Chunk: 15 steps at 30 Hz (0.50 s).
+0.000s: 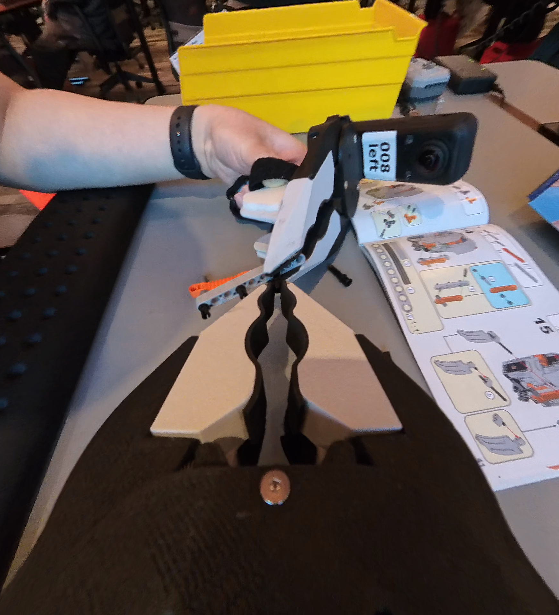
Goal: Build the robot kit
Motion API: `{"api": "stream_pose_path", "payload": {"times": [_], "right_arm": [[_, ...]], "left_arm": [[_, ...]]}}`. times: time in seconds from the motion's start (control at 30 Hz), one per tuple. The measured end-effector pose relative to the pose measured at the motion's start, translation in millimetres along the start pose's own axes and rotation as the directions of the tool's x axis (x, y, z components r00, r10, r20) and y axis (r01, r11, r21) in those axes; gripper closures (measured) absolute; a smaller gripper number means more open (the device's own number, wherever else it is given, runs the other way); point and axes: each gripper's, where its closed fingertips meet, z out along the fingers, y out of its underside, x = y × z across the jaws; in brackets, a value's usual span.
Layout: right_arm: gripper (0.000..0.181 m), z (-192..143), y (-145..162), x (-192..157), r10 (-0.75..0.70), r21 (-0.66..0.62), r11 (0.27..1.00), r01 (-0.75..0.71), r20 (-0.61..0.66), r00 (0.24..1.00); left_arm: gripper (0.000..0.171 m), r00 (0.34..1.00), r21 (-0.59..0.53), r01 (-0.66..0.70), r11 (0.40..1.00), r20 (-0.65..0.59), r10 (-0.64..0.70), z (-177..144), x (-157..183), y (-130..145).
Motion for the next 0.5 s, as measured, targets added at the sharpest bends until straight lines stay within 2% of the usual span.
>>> {"api": "stream_pose_path", "payload": {"times": [0.1, 0.27, 0.37, 0.5], "right_arm": [[0.18, 1, -4, 4, 0.016, 0.018, 1.0, -0.015, -0.048, 0.999], [0.18, 2, -12, 25, 0.023, 0.05, 0.999, -0.012, -0.225, 0.974], [0.18, 0, -24, 38, 0.056, 0.103, 0.994, -0.02, -0.361, 0.931], [0.18, -3, -32, 47, 0.045, 0.09, 0.996, 0.001, -0.51, 0.859]], "left_arm": [[0.168, 1.0, 0.041, -0.004, 0.999, -0.008, 0.004, -4, 1, -6], [0.168, 1.0, 0.182, -0.004, 0.983, -0.023, 0.008, -16, 3, -27], [0.168, 0.998, 0.287, -0.012, 0.958, -0.055, 0.029, -23, 10, -42], [0.169, 0.997, 0.376, -0.053, 0.925, -0.026, 0.067, -28, 15, -54]]}}
